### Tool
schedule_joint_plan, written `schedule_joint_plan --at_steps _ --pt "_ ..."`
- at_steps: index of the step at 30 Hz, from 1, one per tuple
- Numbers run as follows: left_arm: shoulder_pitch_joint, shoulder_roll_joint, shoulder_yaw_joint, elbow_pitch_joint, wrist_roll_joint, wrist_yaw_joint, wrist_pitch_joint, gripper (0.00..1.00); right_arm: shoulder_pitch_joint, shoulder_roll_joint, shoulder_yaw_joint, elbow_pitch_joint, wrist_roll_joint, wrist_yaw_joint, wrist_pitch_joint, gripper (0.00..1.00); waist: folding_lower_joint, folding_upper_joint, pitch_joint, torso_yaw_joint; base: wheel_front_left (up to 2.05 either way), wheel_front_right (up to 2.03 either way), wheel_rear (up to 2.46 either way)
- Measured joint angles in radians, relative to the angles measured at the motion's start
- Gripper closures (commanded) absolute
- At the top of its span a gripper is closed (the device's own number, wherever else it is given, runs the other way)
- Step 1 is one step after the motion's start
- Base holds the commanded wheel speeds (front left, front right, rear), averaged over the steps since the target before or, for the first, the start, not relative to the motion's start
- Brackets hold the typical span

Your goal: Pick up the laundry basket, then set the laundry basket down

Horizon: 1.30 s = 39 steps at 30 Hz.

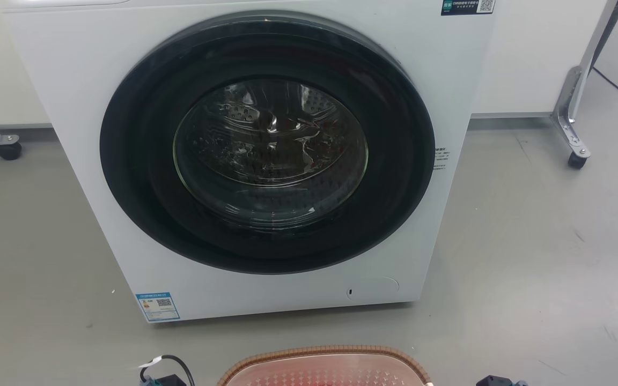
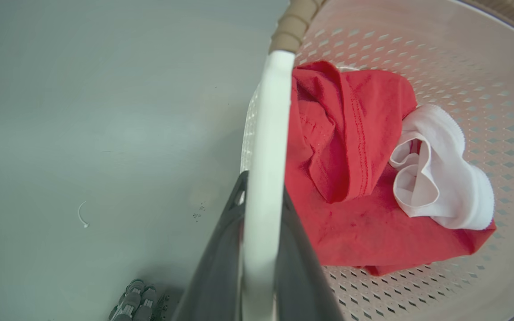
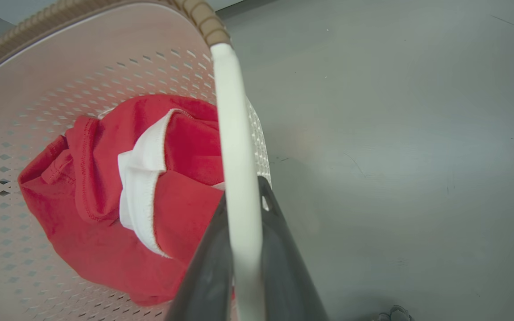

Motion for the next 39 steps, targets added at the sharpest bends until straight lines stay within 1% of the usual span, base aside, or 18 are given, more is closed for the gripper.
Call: schedule_joint_plan --at_steps 9,29,39 --pt "0.003 0.000 -0.010 0.000 -0.028 0.004 0.008 1.00 0.000 0.000 0.001 0.002 0.009 0.000 0.008 1.00 0.0000 0.0001 0.000 -0.003 0.00 0.00 0.00" --pt "0.005 0.001 -0.041 -0.006 -0.048 0.013 0.009 1.00 -0.001 0.000 0.005 0.004 0.016 0.000 0.007 1.00 0.0000 0.0000 0.010 -0.007 0.00 0.00 0.00" --pt "0.000 0.002 -0.053 -0.023 -0.050 0.014 -0.007 1.00 -0.013 -0.002 0.007 0.006 0.016 -0.001 -0.021 1.00 0.0000 0.0000 0.058 -0.011 0.00 0.00 0.00"
